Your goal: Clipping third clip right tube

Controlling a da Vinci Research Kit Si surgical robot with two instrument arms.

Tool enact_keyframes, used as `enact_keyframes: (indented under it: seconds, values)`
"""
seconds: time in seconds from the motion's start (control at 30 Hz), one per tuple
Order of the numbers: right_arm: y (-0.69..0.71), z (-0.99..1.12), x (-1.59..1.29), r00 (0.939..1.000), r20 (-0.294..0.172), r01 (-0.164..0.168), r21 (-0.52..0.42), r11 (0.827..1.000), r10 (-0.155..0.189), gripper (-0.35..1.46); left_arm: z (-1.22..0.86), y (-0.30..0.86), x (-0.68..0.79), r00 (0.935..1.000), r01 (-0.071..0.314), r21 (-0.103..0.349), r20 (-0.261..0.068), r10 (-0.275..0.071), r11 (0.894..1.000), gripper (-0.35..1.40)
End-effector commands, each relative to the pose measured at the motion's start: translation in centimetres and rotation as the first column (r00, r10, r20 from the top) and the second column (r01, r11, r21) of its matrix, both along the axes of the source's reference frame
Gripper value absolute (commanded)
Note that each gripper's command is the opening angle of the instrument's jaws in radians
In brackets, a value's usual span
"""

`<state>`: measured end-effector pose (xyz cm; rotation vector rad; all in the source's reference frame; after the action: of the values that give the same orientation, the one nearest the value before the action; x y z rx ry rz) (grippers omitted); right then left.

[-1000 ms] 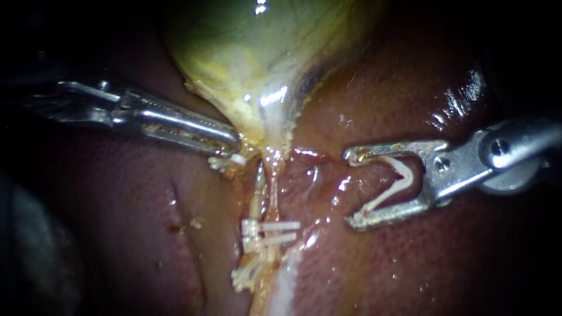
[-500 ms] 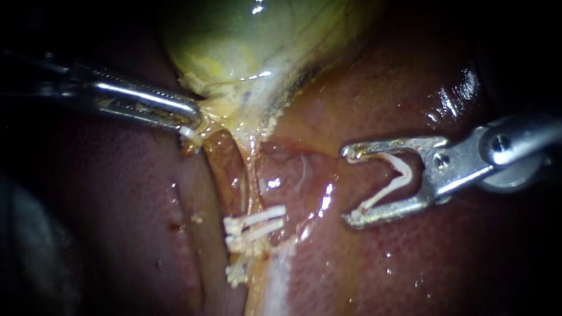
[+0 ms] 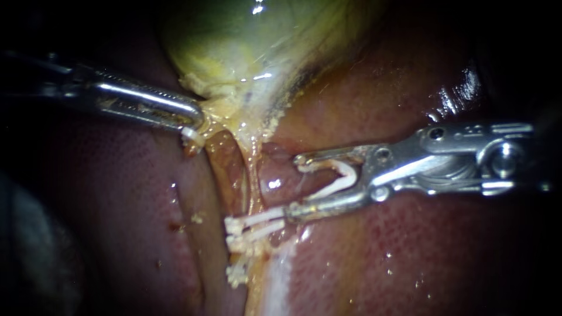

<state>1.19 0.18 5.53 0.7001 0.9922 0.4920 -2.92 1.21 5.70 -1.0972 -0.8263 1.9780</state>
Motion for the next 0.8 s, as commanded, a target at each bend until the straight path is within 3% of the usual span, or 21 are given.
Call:
enact_keyframes:
  seconds: [0.03, 0.17, 0.33, 0.57, 0.8]
  values:
    - [0.0, 0.03, 0.04, 1.0, 0.002, -0.007, 0.013, 1.0, 0.007, 0.45, 0.0, 0.0, 0.0, 1.0, 0.0, 0.0, -0.001, 0.0, 1.0, -0.35]
    - [0.06, 0.12, 0.21, 0.9978, -0.014, -0.063, 0.089, 0.994, 0.064, 0.44, 0.01, -0.01, -0.01, 1.0, 0.001, -0.001, -0.001, -0.001, 1.0, -0.35]
    - [0.13, 0.19, 0.42, 0.9902, -0.044, -0.123, 0.178, 0.976, 0.133, 0.44, 0.01, -0.01, -0.01, 1.0, 0.001, -0.001, -0.001, -0.001, 1.0, -0.35]
    - [0.15, 0.25, 0.62, 0.9785, -0.087, -0.162, 0.238, 0.958, 0.187, 0.44, 0.02, -0.01, -0.02, 1.0, 0.001, -0.002, -0.002, -0.001, 1.0, -0.35]
    - [0.18, 0.23, 0.7, 0.9531, -0.177, -0.188, 0.289, 0.939, 0.246, 0.46, 0.03, -0.01, -0.02, 1.0, 0.001, -0.002, -0.002, -0.001, 1.0, -0.35]
